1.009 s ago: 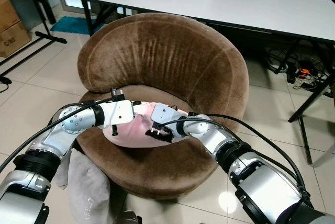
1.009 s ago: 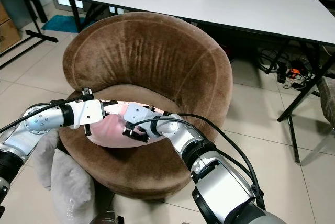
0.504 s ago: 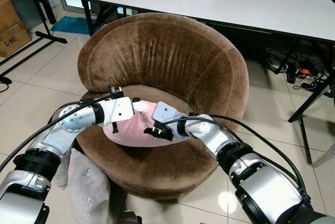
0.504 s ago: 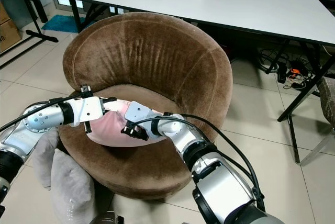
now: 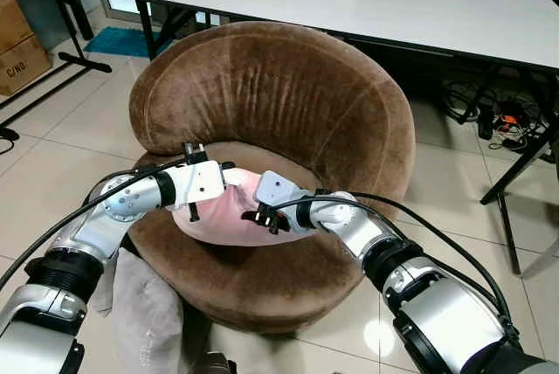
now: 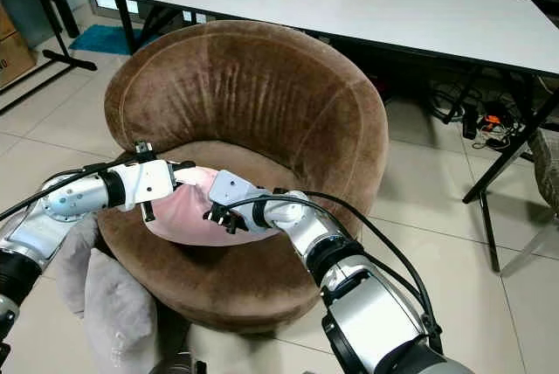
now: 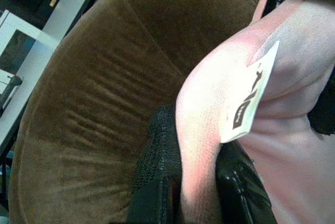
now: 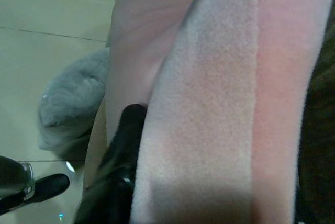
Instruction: Move the pillow to the sofa from floor
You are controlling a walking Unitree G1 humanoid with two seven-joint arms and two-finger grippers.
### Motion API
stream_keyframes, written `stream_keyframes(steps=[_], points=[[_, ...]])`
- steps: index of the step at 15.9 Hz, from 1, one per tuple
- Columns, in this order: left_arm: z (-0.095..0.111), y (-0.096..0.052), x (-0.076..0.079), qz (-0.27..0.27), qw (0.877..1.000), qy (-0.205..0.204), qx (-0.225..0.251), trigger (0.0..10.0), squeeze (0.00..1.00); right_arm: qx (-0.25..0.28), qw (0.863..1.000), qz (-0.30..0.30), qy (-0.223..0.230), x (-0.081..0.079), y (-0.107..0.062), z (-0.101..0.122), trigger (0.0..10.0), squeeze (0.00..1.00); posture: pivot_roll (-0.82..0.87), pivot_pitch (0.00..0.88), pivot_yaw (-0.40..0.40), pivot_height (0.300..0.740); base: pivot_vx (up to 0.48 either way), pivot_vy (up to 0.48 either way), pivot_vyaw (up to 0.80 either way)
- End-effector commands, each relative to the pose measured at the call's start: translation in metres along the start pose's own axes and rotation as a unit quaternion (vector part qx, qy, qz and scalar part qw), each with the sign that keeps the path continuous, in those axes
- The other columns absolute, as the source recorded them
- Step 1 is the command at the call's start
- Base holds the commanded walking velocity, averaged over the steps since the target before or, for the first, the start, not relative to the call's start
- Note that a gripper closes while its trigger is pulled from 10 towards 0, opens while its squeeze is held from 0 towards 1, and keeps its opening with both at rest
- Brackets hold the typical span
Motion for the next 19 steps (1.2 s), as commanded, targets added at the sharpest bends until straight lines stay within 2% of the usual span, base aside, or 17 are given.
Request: stream_keyframes(steps=[1,8,9,10,15,16,17,18,19], points=[[0.017,-0.004,-0.023,0.049,0.998,0.01,0.03,0.0,0.0,-0.013,1.0,0.018,0.005,-0.01,0.0,-0.01,0.0,0.0,0.15,0.0,-0.081,0.74,0.0,0.0,0.0],[0.015,-0.005,-0.024,0.056,0.998,0.008,0.026,0.0,0.0,-0.007,1.0,0.019,0.004,-0.011,0.001,-0.008,0.0,0.0,0.15,0.0,-0.085,0.74,0.0,0.0,0.0],[0.017,-0.005,-0.028,0.075,0.996,-0.017,0.035,10.0,0.21,-0.004,1.0,0.018,0.008,-0.012,0.001,-0.008,0.0,0.0,0.15,0.0,-0.083,0.74,0.0,0.0,0.0],[0.02,-0.005,-0.028,0.077,0.996,-0.031,0.044,10.0,1.0,-0.003,1.0,0.017,0.01,-0.012,0.001,-0.007,0.0,0.0,0.15,0.0,-0.082,0.74,0.0,0.0,0.0],[0.04,-0.016,-0.017,0.044,0.995,-0.038,0.081,10.0,1.0,-0.008,1.0,0.011,0.011,-0.01,-0.001,-0.013,0.0,0.0,0.15,0.0,-0.078,0.74,0.0,0.0,0.0],[0.048,-0.022,-0.024,0.053,0.993,-0.047,0.098,10.0,1.0,-0.008,1.0,0.004,0.013,-0.007,-0.002,-0.013,0.0,0.0,0.15,0.0,-0.076,0.74,0.0,0.0,0.0],[0.058,-0.031,-0.038,0.085,0.987,-0.069,0.119,10.0,1.0,-0.002,1.0,-0.012,0.023,0.001,-0.004,-0.01,0.0,0.0,0.15,0.0,-0.071,0.74,0.0,0.0,0.0],[0.061,-0.034,-0.044,0.096,0.984,-0.077,0.125,10.0,1.0,0.002,0.999,-0.018,0.027,0.003,-0.005,-0.009,0.0,0.0,0.15,0.0,-0.071,0.74,0.0,0.0,0.0],[0.067,-0.045,-0.06,0.138,0.976,-0.095,0.136,10.0,1.0,0.017,0.998,-0.034,0.046,0.011,-0.007,-0.005,0.0,0.0,0.16,0.0,-0.072,0.74,0.0,0.0,0.0]])
Point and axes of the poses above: a point about 5 cm out from each wrist's last joint towards the gripper, its own y axis pointing out of the wrist towards the gripper, its own z axis along the axis of the wrist's last joint, x = y × z, the point moved 6 cm from there along y, pointing out of the wrist towards the gripper, and after that the axes turned 1 degree about -y, right-handed, at the moved point
